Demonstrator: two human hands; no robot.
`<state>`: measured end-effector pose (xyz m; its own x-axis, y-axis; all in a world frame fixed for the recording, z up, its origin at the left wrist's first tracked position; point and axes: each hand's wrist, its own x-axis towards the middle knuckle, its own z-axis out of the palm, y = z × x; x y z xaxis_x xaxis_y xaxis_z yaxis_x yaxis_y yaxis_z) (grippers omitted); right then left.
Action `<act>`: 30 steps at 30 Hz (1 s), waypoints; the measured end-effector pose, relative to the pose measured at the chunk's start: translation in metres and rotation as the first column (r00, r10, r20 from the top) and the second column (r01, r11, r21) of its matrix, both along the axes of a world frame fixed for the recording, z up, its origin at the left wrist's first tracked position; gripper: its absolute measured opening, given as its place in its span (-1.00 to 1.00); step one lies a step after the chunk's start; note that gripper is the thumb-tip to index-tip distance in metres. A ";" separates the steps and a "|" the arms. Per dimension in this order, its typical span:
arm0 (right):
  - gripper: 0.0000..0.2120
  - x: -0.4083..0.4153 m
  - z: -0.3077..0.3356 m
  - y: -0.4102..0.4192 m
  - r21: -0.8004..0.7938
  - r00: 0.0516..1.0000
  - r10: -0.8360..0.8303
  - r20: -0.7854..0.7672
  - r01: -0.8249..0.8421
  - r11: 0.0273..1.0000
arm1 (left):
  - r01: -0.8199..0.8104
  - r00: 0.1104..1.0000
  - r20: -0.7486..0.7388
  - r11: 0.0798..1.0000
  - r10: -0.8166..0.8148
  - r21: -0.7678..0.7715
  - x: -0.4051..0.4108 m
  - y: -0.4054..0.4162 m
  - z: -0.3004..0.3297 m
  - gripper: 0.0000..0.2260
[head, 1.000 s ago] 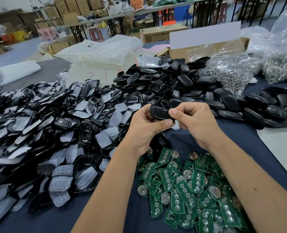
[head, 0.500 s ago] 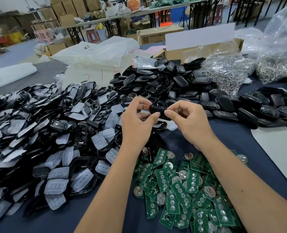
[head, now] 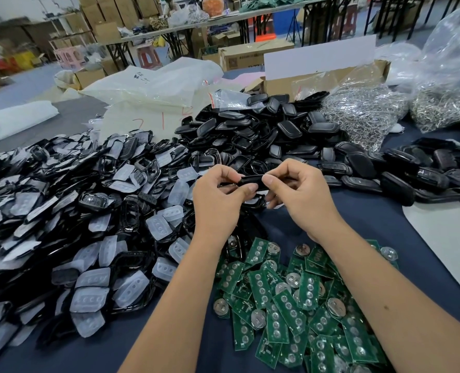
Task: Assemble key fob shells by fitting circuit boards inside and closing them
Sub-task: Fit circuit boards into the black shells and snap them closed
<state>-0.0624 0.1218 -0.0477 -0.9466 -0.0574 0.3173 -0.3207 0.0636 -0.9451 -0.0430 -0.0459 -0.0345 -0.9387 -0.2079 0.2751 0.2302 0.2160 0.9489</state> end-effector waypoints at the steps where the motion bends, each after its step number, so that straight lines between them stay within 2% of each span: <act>1: -0.91 0.000 0.000 0.000 -0.009 1.000 -0.005 0.005 0.005 1.000 | -0.006 1.000 0.005 1.000 0.006 0.003 0.000 0.000 0.000 -0.75; 10: -0.87 0.000 0.003 0.000 -0.096 0.998 -0.025 0.061 0.031 0.995 | -0.018 1.000 0.022 0.998 0.016 0.056 -0.002 0.008 0.000 -0.76; 13: -0.84 -0.001 0.003 -0.001 -0.186 0.987 -0.098 0.126 0.121 0.975 | -0.021 0.999 0.030 0.993 0.017 0.114 -0.009 0.020 0.007 -0.83; 15: -0.80 -0.003 0.006 0.000 -0.312 0.964 -0.152 0.216 0.216 0.925 | 0.018 0.998 0.048 0.984 -0.027 0.176 -0.015 0.033 0.014 -0.87; 18: -0.79 -0.006 0.013 0.006 -0.503 0.919 -0.182 0.351 0.348 0.791 | 0.098 0.989 0.087 0.962 -0.124 0.253 -0.029 0.059 0.022 -0.83; 24: -0.70 -0.011 0.012 0.017 -0.469 0.854 -0.339 0.394 0.505 0.725 | 0.220 0.962 0.128 0.964 -0.240 0.151 -0.052 0.113 0.036 -0.81; 26: -0.72 -0.013 0.013 0.022 -0.476 0.821 -0.397 0.410 0.564 0.675 | 0.278 0.946 0.140 0.954 -0.292 0.112 -0.056 0.124 0.036 -0.90; 30: -0.92 -0.017 0.015 0.034 -0.611 0.785 -0.423 0.452 0.618 0.494 | 0.366 0.917 0.168 0.931 -0.362 0.010 -0.058 0.138 0.037 -0.57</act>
